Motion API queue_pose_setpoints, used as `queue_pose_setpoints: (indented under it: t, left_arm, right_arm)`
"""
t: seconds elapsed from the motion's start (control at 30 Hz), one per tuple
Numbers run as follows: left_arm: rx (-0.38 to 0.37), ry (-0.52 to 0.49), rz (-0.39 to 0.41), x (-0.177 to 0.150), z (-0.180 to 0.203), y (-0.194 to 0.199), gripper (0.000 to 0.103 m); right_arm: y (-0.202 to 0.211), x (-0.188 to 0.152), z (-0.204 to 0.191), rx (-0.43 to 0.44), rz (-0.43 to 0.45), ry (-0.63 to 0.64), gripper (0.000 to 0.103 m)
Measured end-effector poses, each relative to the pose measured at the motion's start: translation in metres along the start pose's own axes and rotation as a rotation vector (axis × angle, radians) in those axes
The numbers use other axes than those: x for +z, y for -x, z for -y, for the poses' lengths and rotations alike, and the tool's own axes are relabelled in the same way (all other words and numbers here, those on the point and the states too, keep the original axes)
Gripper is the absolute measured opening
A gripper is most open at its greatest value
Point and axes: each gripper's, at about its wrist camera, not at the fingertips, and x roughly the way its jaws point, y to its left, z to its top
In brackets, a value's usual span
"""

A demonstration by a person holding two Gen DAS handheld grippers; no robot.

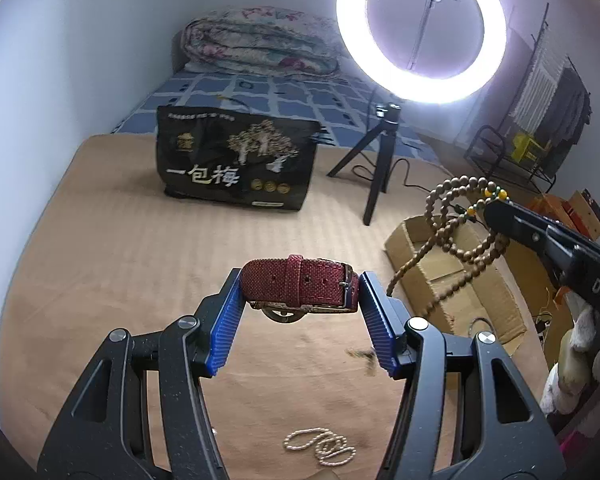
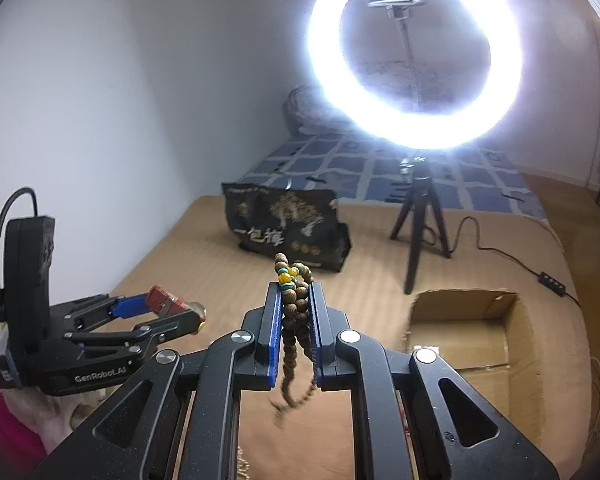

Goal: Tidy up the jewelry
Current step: 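Lift and carry the watch and bead strand with both tools over the box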

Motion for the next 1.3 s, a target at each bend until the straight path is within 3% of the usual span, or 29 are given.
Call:
queue_pose_setpoints:
  t: [0.5,0.67,0.97,1.3]
  left_arm:
    - [-0.115,-0.092,-0.013,-0.004,0.077,-0.013,0.059]
    - [-0.156,-0.124,-0.031,-0.01,0.105,-0.021,0.059]
    - [-0.184,-0.165,-0.065,-0.017,0.147,-0.05,0.059]
    - [-0.177,-0.17,-0.097,-0.015,0.163,-0.087,0.059]
  right_arm:
    - [0.064,0.001,0.073,-0.129,0.108,-0.117,0.011]
    - [0.076,-0.003,0.102,-0.174,0.108,-0.16,0.011]
    - [0.065,-0.018,0.141,-0.214,0.038,-0.204,0.011]
    - [0.048,-0.038,0.162,-0.236,-0.05,-0.218,0.011]
